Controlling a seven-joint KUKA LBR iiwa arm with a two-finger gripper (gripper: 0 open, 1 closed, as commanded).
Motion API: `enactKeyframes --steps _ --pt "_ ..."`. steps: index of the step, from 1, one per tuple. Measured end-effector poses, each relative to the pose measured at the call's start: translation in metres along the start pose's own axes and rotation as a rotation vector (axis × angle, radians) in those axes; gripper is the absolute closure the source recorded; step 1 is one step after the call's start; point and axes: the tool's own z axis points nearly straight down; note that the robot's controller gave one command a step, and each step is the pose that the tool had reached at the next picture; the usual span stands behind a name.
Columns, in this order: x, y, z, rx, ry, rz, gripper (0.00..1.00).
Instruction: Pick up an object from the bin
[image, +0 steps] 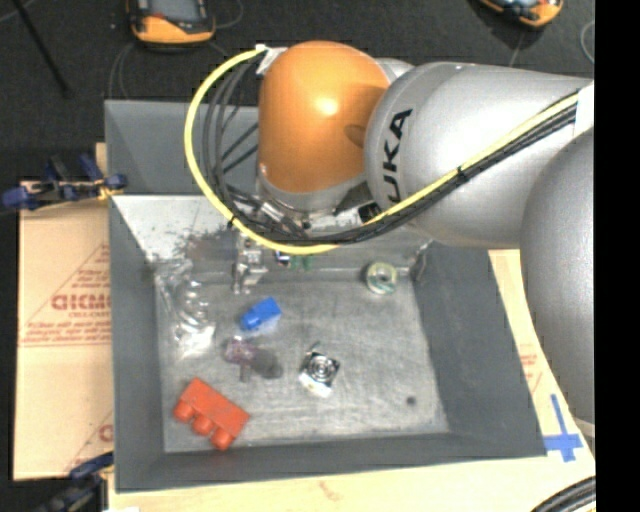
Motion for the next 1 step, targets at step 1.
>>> enactKeyframes --steps 1 --pt "-0.0462 -0.0084 0.0376 0.000 0.007 -0.255 1.00"
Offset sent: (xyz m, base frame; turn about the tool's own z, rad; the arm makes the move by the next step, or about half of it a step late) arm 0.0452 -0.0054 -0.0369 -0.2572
